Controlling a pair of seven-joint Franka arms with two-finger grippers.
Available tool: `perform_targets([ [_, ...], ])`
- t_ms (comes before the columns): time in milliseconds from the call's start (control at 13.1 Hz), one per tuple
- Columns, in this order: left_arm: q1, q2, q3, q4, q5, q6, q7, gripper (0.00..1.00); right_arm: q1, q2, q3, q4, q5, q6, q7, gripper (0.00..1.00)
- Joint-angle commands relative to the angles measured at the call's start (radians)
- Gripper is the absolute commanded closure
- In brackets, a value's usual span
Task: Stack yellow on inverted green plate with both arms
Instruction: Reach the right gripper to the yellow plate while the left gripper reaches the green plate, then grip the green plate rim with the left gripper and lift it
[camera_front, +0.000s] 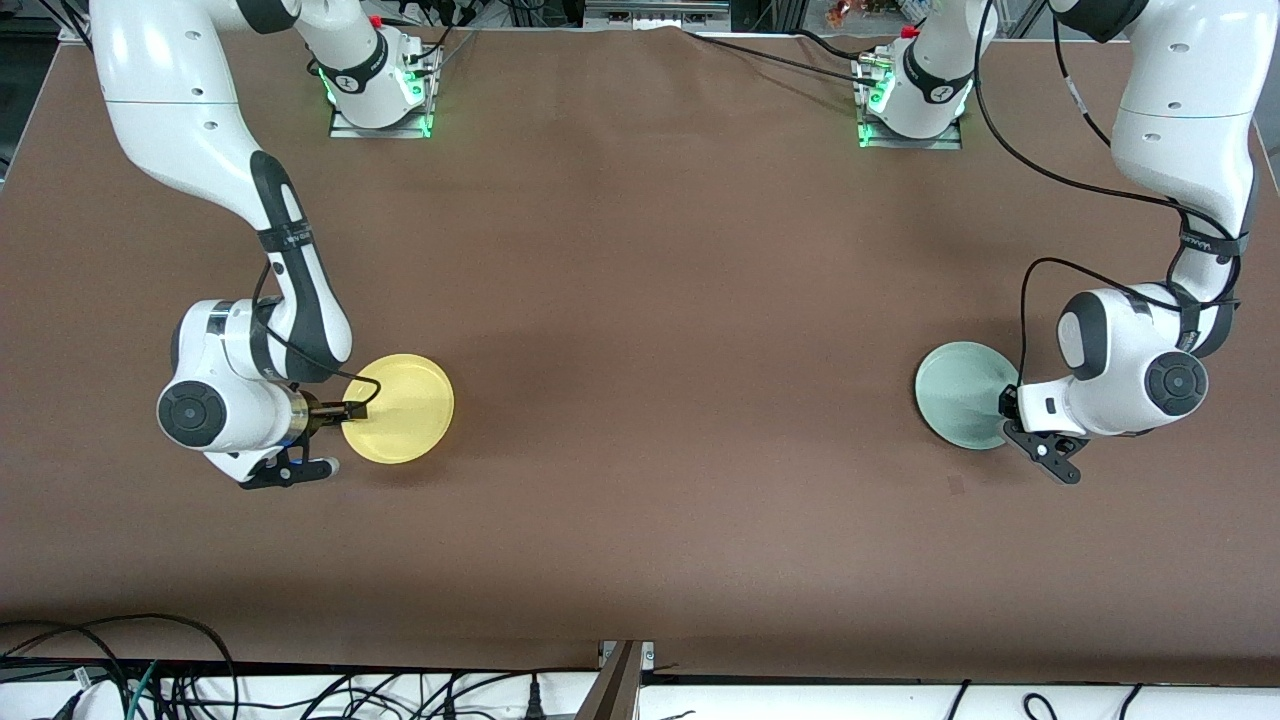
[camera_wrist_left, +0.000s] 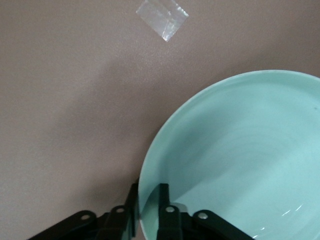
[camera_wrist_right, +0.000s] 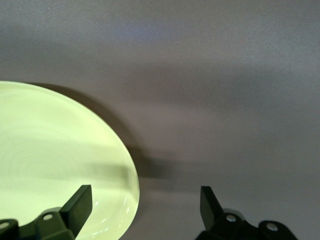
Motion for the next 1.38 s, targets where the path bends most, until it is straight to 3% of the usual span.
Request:
perform_targets([
  [0,0.002,-0.016,-0.001,0.002,0.017,0.003,0.060,1.00,0.001,0.001,-0.002,-0.012,0.019,0.019,-0.002,0.31],
  [382,-0.075,-0.107,-0.009,0.056,0.109,-0.074,0.086,1.00,0.000,0.004,-0.002,-0.028,0.042,0.036,-0.001,0.37],
  [535,-0.125,-0.107,-0.009,0.177,0.148,-0.210,0.083,1.00,-0.002,0.004,-0.002,-0.028,0.048,0.036,0.001,0.54],
  [765,-0.225,-0.107,-0.010,0.310,0.268,-0.354,-0.005,1.00,-0.005,0.004,-0.002,-0.028,0.050,0.038,0.001,0.92],
  [841,-0.256,-0.107,-0.009,0.335,0.292,-0.376,-0.047,1.00,-0.005,0.002,-0.002,-0.028,0.050,0.038,0.001,1.00],
  [1300,-0.447,-0.101,-0.006,0.392,0.513,-0.462,-0.349,1.00,-0.011,0.002,-0.002,-0.026,0.076,0.032,-0.001,1.00],
])
